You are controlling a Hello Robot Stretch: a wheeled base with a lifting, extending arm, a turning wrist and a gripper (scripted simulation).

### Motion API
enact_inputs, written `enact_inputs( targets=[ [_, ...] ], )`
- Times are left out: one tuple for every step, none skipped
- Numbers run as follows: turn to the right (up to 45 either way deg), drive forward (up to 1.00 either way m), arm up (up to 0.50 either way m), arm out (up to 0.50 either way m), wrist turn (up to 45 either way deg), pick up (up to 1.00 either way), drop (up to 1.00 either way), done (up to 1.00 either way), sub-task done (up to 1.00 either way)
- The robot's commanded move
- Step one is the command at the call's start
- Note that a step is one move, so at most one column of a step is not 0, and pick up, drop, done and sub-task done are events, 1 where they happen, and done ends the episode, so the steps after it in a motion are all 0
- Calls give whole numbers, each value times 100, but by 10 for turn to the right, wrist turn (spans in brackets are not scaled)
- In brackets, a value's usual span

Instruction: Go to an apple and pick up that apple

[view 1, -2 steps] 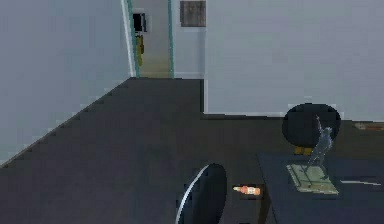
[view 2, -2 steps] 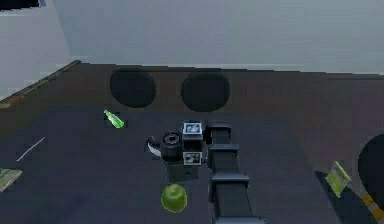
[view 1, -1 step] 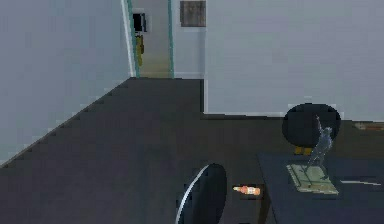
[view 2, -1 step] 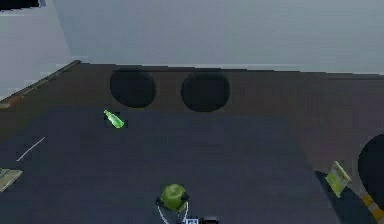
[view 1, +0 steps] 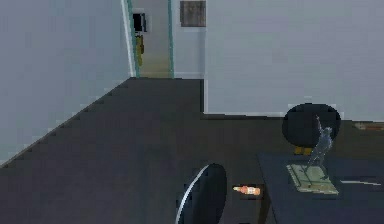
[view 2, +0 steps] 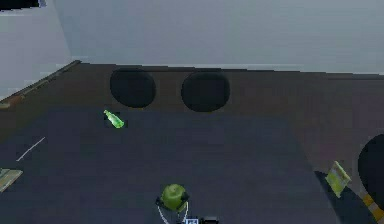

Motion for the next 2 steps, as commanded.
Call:
enact_inputs(
  targets=[
    [0, 0, 10, 0, 0, 0, 0, 0, 0],
    [0, 0, 0, 0, 0, 0, 0, 100, 0]
  ],
)
